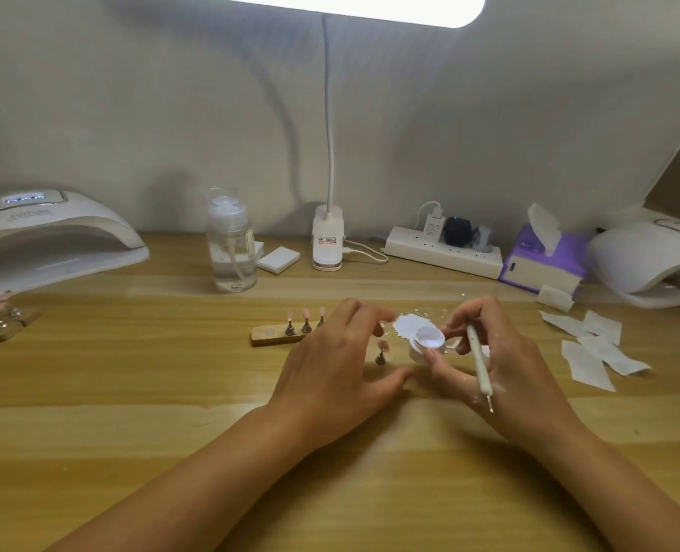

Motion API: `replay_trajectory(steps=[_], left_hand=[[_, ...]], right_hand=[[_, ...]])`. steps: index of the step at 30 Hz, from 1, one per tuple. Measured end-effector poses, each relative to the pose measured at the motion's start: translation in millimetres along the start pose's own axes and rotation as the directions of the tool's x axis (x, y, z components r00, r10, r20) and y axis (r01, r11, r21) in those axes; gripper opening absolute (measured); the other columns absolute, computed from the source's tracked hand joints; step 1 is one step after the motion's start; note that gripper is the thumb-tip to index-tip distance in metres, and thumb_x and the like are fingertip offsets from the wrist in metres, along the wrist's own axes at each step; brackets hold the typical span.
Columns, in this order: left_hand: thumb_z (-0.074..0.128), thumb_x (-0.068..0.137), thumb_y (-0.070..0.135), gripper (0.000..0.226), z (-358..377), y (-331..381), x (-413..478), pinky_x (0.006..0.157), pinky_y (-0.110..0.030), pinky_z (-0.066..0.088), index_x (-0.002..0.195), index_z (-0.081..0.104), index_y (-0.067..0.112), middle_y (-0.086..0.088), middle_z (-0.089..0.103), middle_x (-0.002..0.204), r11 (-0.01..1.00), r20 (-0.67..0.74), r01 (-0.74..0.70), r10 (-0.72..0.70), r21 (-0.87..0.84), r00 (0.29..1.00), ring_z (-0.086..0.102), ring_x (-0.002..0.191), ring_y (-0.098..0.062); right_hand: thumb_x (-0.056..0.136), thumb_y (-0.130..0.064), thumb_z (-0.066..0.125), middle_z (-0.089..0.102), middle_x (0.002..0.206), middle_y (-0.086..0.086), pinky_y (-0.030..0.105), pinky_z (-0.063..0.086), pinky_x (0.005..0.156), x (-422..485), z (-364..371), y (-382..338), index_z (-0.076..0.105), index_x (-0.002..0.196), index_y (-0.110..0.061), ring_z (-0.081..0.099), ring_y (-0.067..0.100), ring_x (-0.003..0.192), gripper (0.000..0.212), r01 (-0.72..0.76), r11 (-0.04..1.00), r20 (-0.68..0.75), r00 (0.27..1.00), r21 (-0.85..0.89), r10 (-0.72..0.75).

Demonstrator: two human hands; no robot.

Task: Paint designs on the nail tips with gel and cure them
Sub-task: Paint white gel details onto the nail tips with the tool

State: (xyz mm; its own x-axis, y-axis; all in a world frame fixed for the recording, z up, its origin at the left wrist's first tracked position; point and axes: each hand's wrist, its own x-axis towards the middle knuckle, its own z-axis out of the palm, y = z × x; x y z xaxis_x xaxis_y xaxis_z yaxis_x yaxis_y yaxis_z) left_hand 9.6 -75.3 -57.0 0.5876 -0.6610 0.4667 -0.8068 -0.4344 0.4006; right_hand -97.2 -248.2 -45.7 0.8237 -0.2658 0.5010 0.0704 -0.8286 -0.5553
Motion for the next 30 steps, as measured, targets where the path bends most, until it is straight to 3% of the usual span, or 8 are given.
replay_trajectory(steps=[5,11,14,18,21,23,26,30], left_hand=[[0.060,0.083,0.055,0.030,2.7,-2.5,0.9,0.070,-0.025,0.042,0.109,0.052,0.041,0.021,0.055,0.096,0.991,0.042,0.134,-0.134,0.016,0.990,0.055,0.096,0.000],[0.058,0.088,0.046,0.010,3.5,-6.5,3.6,0.071,-0.029,0.047,0.094,0.060,0.038,0.020,0.061,0.091,0.984,0.063,0.171,-0.168,-0.045,0.984,0.057,0.088,-0.002],[0.059,0.090,0.046,0.005,3.0,-7.4,3.6,0.066,-0.025,0.042,0.088,0.058,0.041,0.020,0.059,0.089,0.985,0.057,0.159,-0.155,-0.065,0.986,0.054,0.085,0.000],[0.059,0.090,0.045,0.007,3.5,-8.2,4.5,0.065,-0.026,0.040,0.084,0.056,0.044,0.019,0.055,0.090,0.985,0.053,0.143,-0.138,-0.099,0.989,0.051,0.076,-0.001],[0.060,0.089,0.045,0.010,4.1,-9.4,5.1,0.061,-0.025,0.035,0.082,0.052,0.045,0.023,0.051,0.088,0.986,0.054,0.130,-0.125,-0.104,0.991,0.048,0.071,0.002],[0.061,0.088,0.045,0.007,4.4,-10.3,5.3,0.062,-0.025,0.035,0.084,0.055,0.043,0.026,0.050,0.085,0.985,0.060,0.119,-0.112,-0.125,0.992,0.048,0.069,0.003],[0.064,0.082,0.042,0.006,4.6,-10.2,5.4,0.062,-0.026,0.038,0.087,0.060,0.041,0.026,0.056,0.082,0.974,0.062,0.078,-0.066,-0.212,0.996,0.052,0.067,0.001],[0.060,0.072,0.048,0.014,6.0,-8.4,4.2,0.058,-0.028,0.044,0.083,0.061,0.039,0.023,0.059,0.074,0.964,0.101,0.046,-0.020,-0.260,0.995,0.054,0.064,-0.005]], right_hand=[[0.081,-0.049,0.066,0.056,0.088,-0.022,0.040,0.043,0.083,-0.4,6.7,4.8,0.048,0.101,-0.029,0.058,0.004,0.085,0.033,0.020,0.987,0.052,0.999,-0.161,-0.011],[0.084,-0.054,0.061,0.058,0.090,-0.021,0.039,0.040,0.081,1.0,8.9,2.5,0.053,0.107,-0.029,0.055,0.008,0.087,0.035,0.010,0.972,0.058,0.998,-0.236,0.004],[0.086,-0.050,0.065,0.059,0.105,-0.023,0.042,0.043,0.091,1.2,6.7,-1.3,0.053,0.116,-0.030,0.056,0.008,0.100,0.039,-0.024,0.985,0.017,1.000,-0.170,0.027],[0.083,-0.041,0.069,0.060,0.103,-0.021,0.045,0.045,0.089,-0.2,10.2,-4.2,0.055,0.119,-0.026,0.055,0.009,0.098,0.042,0.005,0.983,0.021,1.000,-0.182,-0.001],[0.095,-0.036,0.057,0.064,0.086,-0.021,0.034,0.049,0.077,1.0,9.3,-3.4,0.062,0.115,-0.028,0.060,0.006,0.085,0.022,-0.019,1.000,-0.147,0.989,-0.005,0.018],[0.102,-0.045,0.047,0.066,0.074,-0.016,0.022,0.045,0.062,2.4,8.5,-6.9,0.070,0.106,-0.030,0.060,0.006,0.071,0.028,-0.050,0.988,-0.250,0.964,0.146,0.086],[0.101,-0.042,0.053,0.070,0.077,-0.011,0.033,0.046,0.060,1.5,11.7,-12.9,0.074,0.089,-0.033,0.059,0.018,0.069,0.026,-0.063,0.964,-0.297,0.944,0.259,0.142],[0.095,-0.031,0.055,0.063,0.065,0.006,0.051,0.050,0.063,0.6,15.9,-12.1,0.059,0.086,-0.023,0.060,0.025,0.062,0.013,-0.114,0.964,-0.258,0.950,0.240,0.177]])
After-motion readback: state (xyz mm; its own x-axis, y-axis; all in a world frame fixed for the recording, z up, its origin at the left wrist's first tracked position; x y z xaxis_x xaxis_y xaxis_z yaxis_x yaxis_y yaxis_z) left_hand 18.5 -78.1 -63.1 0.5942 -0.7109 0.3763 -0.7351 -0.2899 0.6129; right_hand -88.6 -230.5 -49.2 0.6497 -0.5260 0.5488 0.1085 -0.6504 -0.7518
